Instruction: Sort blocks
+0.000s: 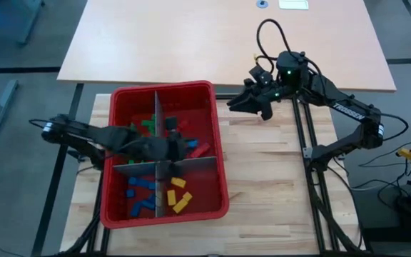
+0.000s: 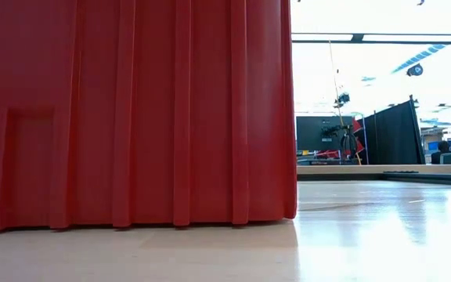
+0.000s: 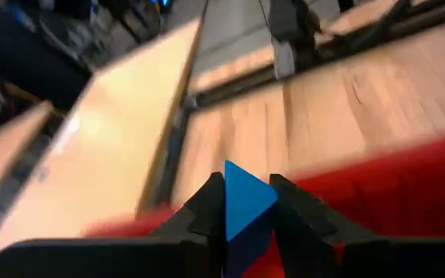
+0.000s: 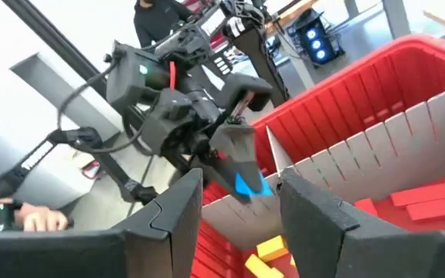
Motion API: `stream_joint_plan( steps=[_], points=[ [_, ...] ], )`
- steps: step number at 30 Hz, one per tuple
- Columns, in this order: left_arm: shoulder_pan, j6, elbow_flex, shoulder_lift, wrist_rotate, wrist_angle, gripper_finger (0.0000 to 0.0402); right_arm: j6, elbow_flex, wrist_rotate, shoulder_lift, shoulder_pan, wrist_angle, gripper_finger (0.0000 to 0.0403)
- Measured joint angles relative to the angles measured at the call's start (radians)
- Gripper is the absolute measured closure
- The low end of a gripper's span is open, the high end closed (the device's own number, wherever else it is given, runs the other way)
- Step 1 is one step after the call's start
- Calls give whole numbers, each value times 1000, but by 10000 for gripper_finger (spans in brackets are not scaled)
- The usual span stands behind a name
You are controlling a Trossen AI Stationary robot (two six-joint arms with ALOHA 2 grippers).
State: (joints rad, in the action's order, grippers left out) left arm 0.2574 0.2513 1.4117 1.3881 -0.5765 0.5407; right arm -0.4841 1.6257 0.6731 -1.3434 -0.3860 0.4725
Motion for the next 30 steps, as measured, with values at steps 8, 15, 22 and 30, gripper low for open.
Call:
stream_joint_plan(
  steps=[8,15,22,30],
  points=[
    [249,-486,0,-136,-19,453,334,84,0,-5,1,-52,0,263],
    [473,-902,0,-115,72,759,334,121,0,-30,0,-73,0,259],
    [547,-1092,0,-76,211,904,311,142,0,-62,0,-73,0,264],
    [547,-1132,0,-75,221,931,169,144,0,-72,0,-70,3,262]
  ],
)
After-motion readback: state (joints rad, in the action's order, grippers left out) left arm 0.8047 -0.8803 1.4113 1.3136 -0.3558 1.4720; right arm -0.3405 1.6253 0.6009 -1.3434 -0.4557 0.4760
